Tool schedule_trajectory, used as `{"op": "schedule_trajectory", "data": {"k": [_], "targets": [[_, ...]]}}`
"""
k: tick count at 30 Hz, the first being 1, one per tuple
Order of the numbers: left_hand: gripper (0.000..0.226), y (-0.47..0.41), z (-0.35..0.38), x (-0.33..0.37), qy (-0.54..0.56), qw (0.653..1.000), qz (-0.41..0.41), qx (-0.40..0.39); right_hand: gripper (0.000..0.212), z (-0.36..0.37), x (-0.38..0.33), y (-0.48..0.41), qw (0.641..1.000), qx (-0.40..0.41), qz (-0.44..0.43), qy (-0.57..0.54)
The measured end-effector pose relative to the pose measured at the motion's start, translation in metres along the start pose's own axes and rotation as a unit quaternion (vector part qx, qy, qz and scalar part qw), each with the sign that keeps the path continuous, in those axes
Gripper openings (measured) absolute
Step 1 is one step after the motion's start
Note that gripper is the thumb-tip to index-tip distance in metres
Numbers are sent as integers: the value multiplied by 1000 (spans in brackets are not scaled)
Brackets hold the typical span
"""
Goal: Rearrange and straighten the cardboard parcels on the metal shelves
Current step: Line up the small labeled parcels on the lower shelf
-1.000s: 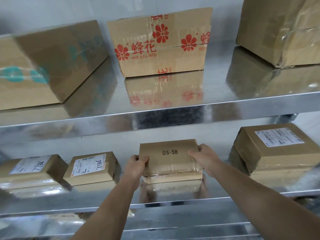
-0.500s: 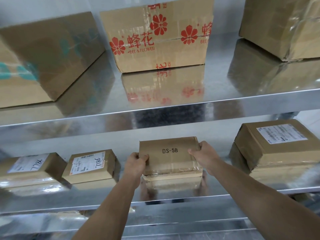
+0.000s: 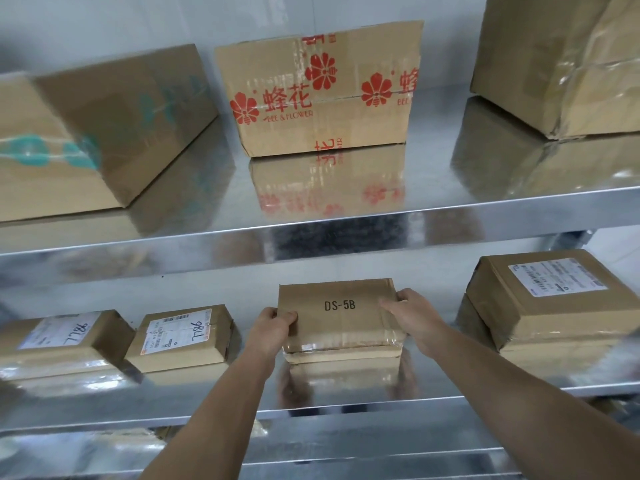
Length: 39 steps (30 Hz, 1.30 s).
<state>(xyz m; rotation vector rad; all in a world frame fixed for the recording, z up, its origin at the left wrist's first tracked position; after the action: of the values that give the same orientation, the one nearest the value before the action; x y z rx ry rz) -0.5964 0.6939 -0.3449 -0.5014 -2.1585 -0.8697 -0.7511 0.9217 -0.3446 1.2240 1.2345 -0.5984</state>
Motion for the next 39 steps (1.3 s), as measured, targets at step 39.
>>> {"op": "schedule_trajectory", "data": {"k": [39], "targets": [[19,5,-10,8,90,996,-5,-4,53,0,2,-7,990,7,29,-141]]}}
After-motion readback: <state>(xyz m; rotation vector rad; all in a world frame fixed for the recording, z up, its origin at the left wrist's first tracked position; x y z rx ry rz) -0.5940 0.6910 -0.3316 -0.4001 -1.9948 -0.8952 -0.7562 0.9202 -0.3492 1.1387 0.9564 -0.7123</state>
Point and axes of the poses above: each hand's wrist, its own y-axis away from the middle knuckle, its own z-axis out of the palm, x = y × z, the point moved 4 cm from there along -y, towards the middle knuckle, and after that the axes turned 15 degrees about -y, right-handed, at the moved point
